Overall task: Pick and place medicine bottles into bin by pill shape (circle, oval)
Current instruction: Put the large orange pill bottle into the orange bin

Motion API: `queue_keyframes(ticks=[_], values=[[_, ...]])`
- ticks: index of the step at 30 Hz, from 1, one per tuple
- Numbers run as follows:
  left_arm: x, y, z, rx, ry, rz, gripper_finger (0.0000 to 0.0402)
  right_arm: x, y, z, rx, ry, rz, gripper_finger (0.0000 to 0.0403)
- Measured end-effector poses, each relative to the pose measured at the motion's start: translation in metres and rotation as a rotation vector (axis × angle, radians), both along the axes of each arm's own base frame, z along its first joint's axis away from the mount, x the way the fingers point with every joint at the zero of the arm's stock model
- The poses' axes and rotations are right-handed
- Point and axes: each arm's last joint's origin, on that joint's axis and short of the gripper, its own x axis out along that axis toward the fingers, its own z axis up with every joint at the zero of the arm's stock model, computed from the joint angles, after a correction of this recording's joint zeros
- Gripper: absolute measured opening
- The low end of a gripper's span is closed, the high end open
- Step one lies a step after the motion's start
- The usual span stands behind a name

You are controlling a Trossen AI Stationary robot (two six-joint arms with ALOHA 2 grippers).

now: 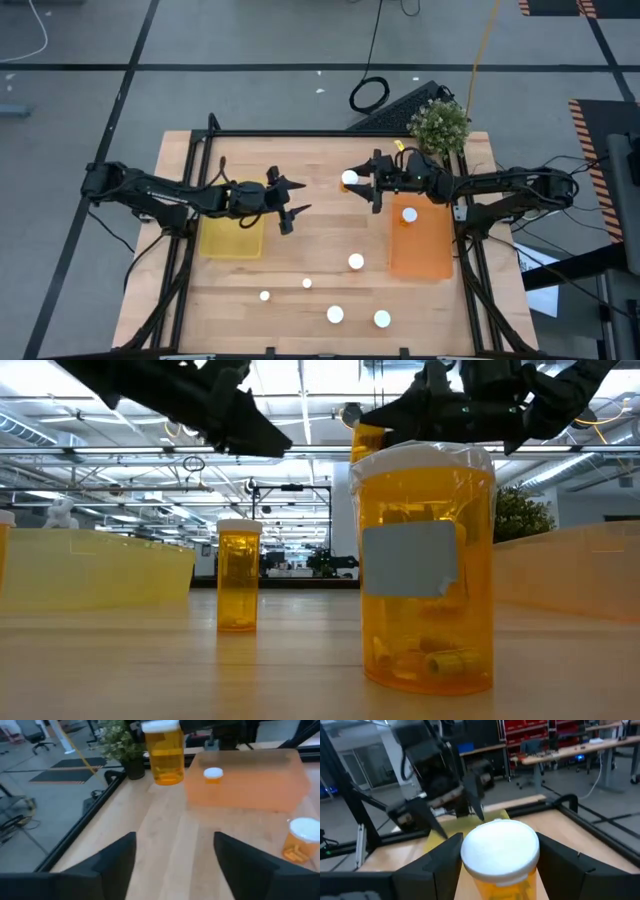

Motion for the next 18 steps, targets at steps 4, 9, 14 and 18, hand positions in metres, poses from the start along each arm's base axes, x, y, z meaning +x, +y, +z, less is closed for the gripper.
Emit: queue_keyframes(ticks=[4, 9, 14, 18], values=[[0.013, 0.003, -0.005, -0.016, -0.074, -0.024, 0.0319, 0.002, 0.005, 0.003, -0.011, -0.037, 0.022, 0.0222], [0.027, 0.009, -0.015, -0.017, -0.137, -0.012, 0.0341, 0.004, 0.011, 0.005, -0.02, -0.065, 0.043, 0.0222], [0.035, 0.011, -0.02, -0.028, -0.193, -0.047, 0.0342, 0.005, 0.015, 0.008, -0.019, -0.092, 0.055, 0.0222], [0.042, 0.011, -0.022, -0.027, -0.236, -0.061, 0.0342, 0.005, 0.016, 0.011, -0.011, -0.122, 0.06, 0.0222]])
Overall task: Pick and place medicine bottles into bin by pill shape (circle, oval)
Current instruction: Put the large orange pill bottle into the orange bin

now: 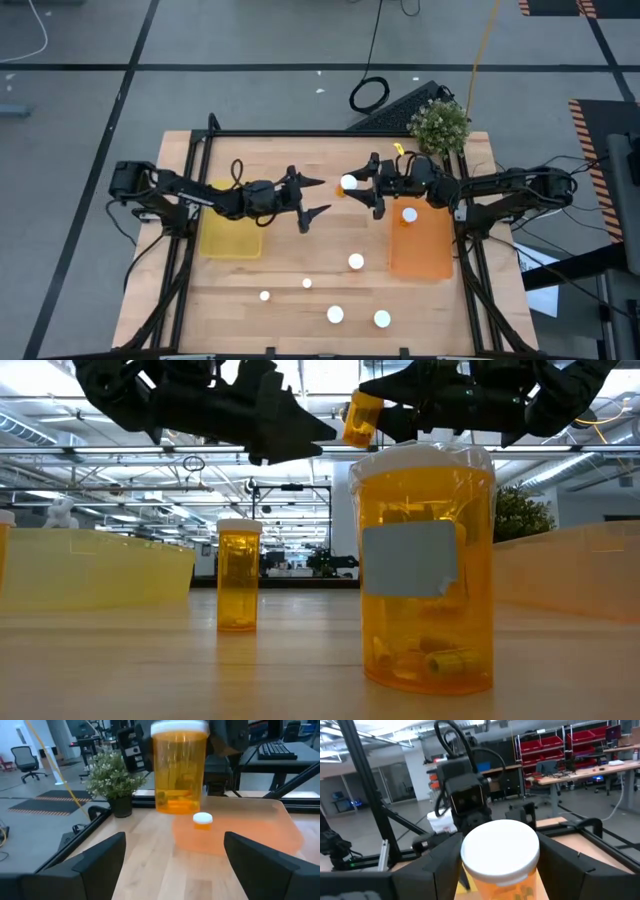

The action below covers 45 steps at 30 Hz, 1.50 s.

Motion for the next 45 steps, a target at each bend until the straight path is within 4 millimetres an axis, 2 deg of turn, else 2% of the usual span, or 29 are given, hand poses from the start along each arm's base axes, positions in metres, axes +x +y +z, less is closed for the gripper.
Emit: queue_keyframes(ticks=[10, 15, 42, 45], values=[[0.028, 0.0, -0.002, 0.008, 0.007, -0.004, 0.0342, 0.001, 0.003, 0.001, 0.01, -0.014, 0.014, 0.0222], [0.035, 0.0, -0.004, 0.01, 0.01, -0.006, 0.0342, 0.001, 0.007, 0.002, 0.016, -0.023, 0.028, 0.0222], [0.036, 0.0, 0.004, 0.021, -0.063, -0.011, 0.0341, 0.001, 0.008, 0.0, 0.024, 0.001, 0.033, 0.0222], [0.036, 0.0, 0.004, 0.02, -0.063, -0.01, 0.033, 0.002, 0.01, 0.0, 0.022, 0.0, 0.041, 0.0222]])
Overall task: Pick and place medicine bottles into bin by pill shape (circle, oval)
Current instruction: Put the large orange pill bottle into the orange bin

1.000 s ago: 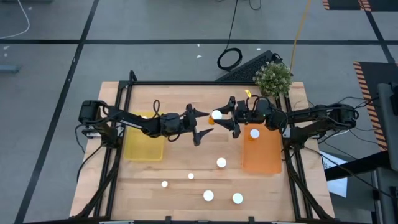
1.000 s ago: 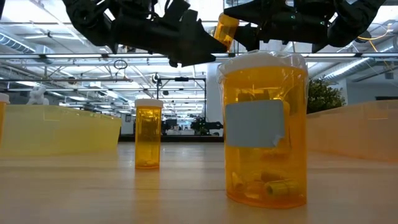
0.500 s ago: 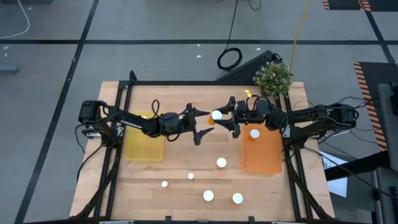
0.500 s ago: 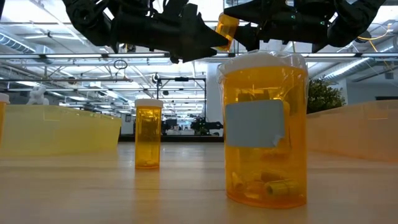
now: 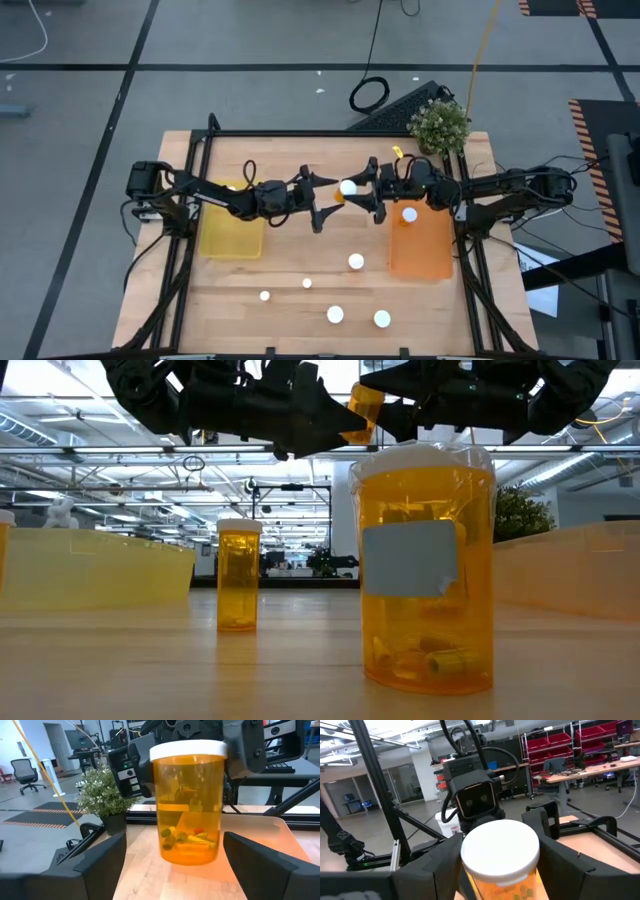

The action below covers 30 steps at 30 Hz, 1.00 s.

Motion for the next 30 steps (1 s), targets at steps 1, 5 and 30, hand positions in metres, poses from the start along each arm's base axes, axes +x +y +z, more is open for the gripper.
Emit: queue_keyframes(ticks=[1, 5, 30], values=[[0.0, -0.0001, 0.0, 0.001, 0.0, 0.0, 0.0323, 0.0001, 0.0005, 0.0, -0.002, 0.0, 0.001, 0.0222], [0.0, -0.0001, 0.0, 0.002, 0.001, -0.001, 0.029, 0.0007, 0.0034, 0.0001, -0.017, -0.002, -0.014, 0.0222], [0.0001, 0.0041, 0.0006, -0.053, -0.016, -0.054, 0.0258, 0.0005, 0.0037, 0.0028, -0.022, -0.031, -0.035, 0.0222]])
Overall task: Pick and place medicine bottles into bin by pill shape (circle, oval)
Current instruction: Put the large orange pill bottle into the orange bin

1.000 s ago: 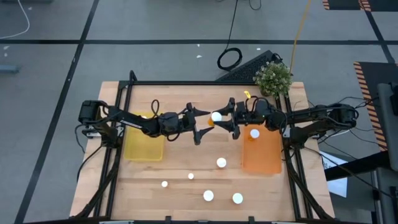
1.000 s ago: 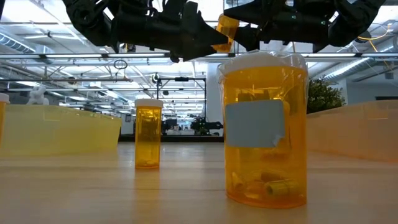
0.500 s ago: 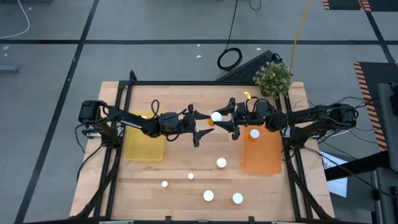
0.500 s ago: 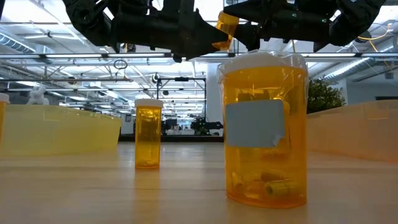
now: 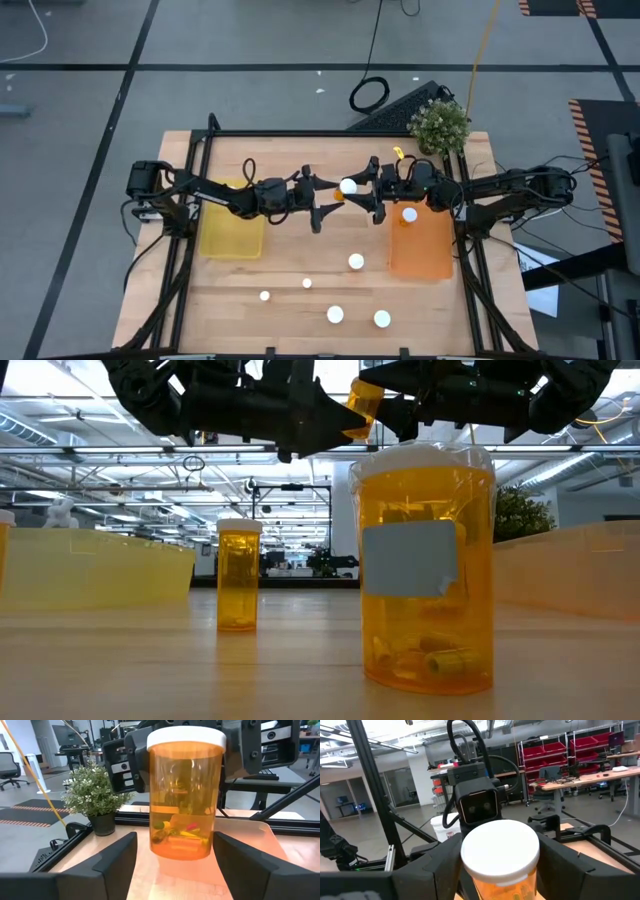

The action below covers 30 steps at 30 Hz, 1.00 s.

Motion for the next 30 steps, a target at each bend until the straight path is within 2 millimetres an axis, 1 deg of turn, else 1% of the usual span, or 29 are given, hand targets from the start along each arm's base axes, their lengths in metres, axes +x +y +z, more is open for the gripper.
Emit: queue_keyframes(ticks=[4, 7, 9, 17, 24, 30], values=[[0.0001, -0.0006, 0.0009, -0.007, -0.011, -0.024, 0.0236, 0.0, 0.0, 0.0, 0.0, 0.0, 0.0, 0.0222], [0.0002, -0.001, 0.0025, -0.027, -0.029, -0.036, 0.0231, 0.0, 0.0, 0.0, 0.0, 0.0, 0.0, 0.0222], [0.0002, -0.0012, 0.0024, -0.041, -0.03, -0.041, 0.0235, 0.0, 0.0, -0.0001, 0.0, 0.001, 0.0, 0.0222], [0.0002, -0.0009, 0.0025, -0.052, -0.033, -0.03, 0.028, 0.0, 0.0, 0.0, 0.0, 0.0, -0.001, 0.0222], [0.0009, 0.0028, -0.0001, -0.053, -0.022, -0.039, 0.0284, 0.0, 0.0, 0.0, 0.0, 0.0, -0.001, 0.0222], [0.0038, 0.0027, 0.0049, -0.044, -0.029, -0.062, 0.0285, 0.0, 0.0, 0.0, 0.0, 0.0, -0.001, 0.0222]])
